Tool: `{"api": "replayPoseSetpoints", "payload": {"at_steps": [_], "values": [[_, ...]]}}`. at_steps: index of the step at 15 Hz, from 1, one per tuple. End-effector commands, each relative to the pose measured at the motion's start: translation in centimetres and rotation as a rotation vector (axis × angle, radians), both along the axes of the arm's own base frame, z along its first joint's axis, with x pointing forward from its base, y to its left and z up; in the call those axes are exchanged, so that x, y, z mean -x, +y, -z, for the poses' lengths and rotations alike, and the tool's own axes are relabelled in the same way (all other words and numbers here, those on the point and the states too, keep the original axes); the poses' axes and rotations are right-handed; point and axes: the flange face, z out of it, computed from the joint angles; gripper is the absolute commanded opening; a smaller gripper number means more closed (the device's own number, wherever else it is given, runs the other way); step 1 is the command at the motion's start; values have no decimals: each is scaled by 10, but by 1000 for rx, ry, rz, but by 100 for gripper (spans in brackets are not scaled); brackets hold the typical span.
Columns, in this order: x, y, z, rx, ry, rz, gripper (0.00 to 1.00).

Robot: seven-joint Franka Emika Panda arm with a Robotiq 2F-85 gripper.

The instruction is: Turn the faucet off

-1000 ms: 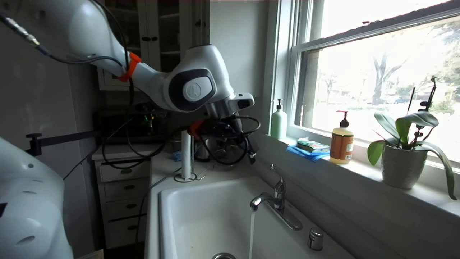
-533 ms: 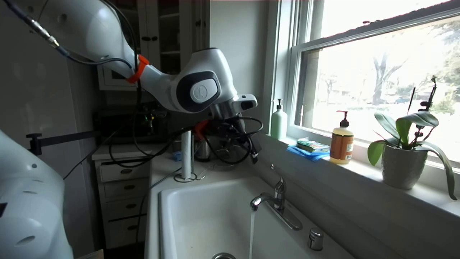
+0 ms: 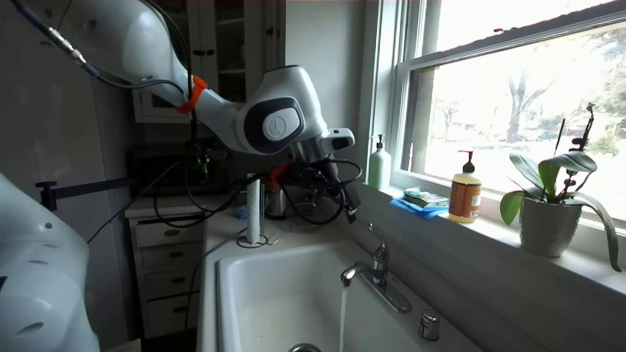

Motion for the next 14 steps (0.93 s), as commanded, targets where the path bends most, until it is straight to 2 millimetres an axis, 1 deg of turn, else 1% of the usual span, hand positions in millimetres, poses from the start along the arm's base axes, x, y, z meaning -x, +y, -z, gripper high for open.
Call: {"api": "replayPoseSetpoints", "payload": {"at_steps": [1, 4, 10, 11, 12, 14], "values": [[-36, 7, -3, 18, -23, 38, 100], [-65, 16, 3, 45, -3, 55, 100], [-133, 35, 16, 66, -8, 62, 100], [-142, 38, 18, 62, -11, 58, 93], [-153, 41, 21, 62, -13, 54, 74], [-170, 47, 28, 40, -14, 54, 59]]}}
